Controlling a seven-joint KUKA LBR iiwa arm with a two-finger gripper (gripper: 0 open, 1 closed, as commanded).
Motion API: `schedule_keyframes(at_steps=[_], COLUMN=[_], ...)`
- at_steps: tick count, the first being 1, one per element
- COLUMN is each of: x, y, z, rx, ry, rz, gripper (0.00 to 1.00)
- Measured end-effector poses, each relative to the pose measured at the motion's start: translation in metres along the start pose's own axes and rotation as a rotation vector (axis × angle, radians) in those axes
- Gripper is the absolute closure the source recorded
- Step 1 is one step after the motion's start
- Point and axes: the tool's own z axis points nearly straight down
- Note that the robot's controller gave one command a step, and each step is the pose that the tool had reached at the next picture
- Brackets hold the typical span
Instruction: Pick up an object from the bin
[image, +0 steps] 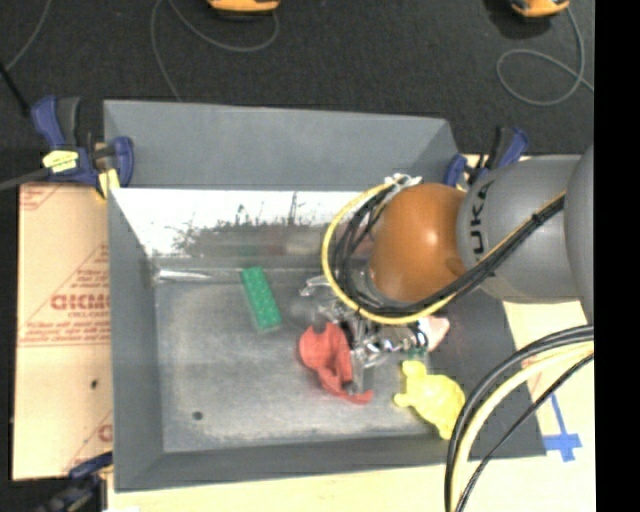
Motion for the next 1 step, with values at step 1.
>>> schedule_keyframes(at_steps=[1], x=[0.0048], y=[-0.0150], z=[0.0007], rx=[0.003], ry=[-0.003], rz=[-0.155], gripper=[1.00])
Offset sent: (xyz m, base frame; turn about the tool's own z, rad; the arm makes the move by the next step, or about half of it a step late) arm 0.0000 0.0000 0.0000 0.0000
